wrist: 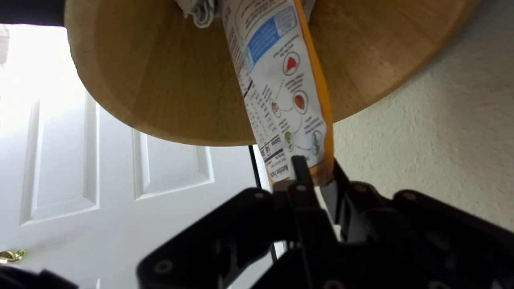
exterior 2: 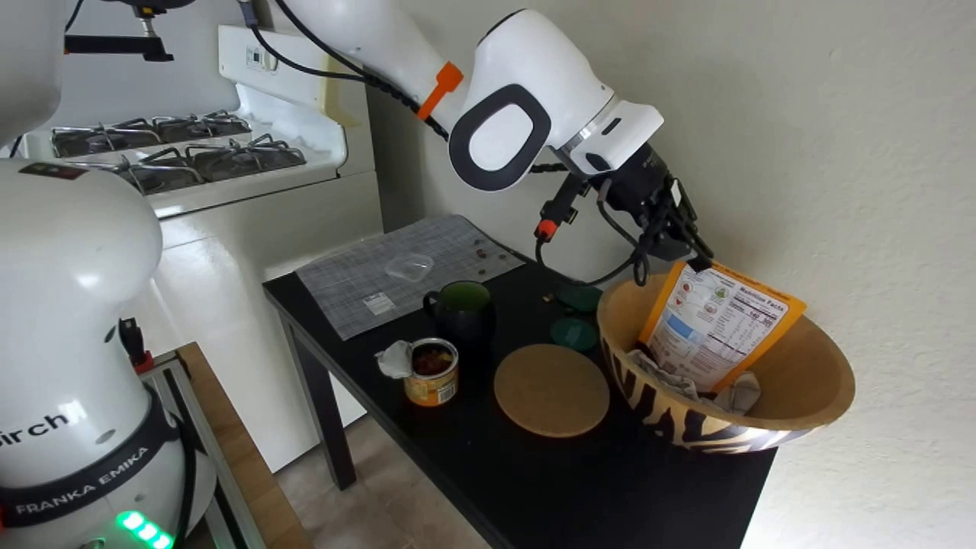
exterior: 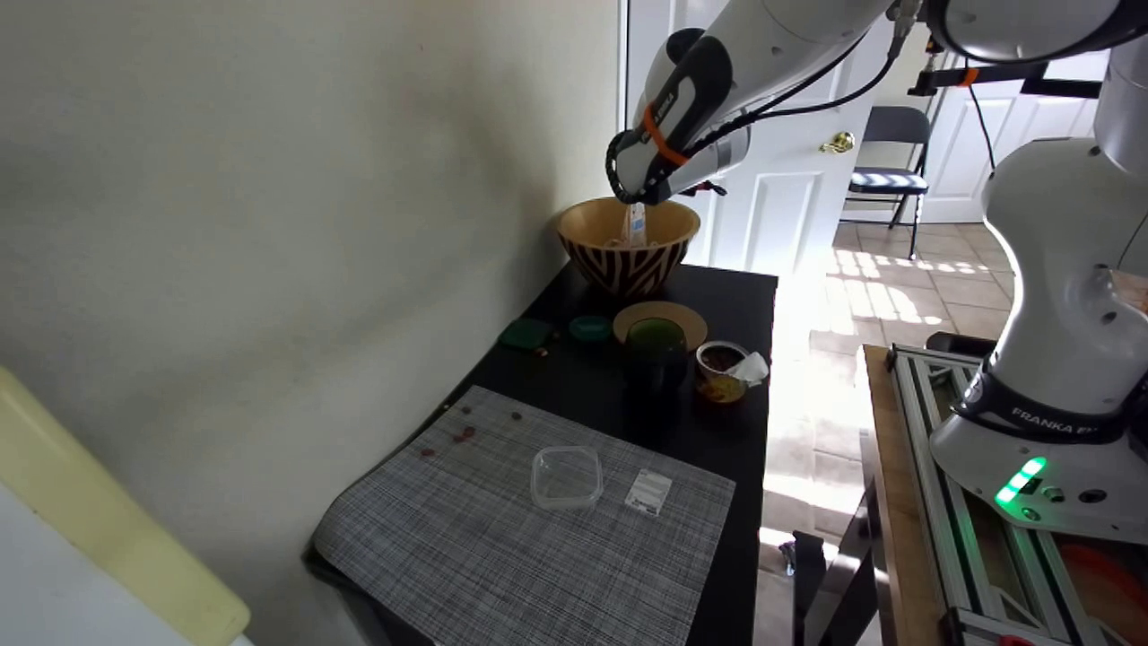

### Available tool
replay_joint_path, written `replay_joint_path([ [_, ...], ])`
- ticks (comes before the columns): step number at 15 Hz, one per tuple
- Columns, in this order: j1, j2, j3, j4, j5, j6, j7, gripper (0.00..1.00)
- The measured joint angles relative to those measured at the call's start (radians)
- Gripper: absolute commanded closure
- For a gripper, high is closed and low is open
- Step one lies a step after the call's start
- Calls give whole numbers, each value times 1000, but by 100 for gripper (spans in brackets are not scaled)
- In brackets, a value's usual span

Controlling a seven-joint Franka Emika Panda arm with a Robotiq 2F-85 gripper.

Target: Put the orange packet in the bowl

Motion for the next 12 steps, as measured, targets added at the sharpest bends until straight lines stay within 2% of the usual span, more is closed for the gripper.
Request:
replay_joint_path([
  [3,-3,12,-14,12,0,1,17,29],
  [7,32,9,-106,35,1,3,40,0],
  [10,99,-9,-190,33,2,4,51,0],
  [12,169,-42,-235,19,0,4,34,0],
])
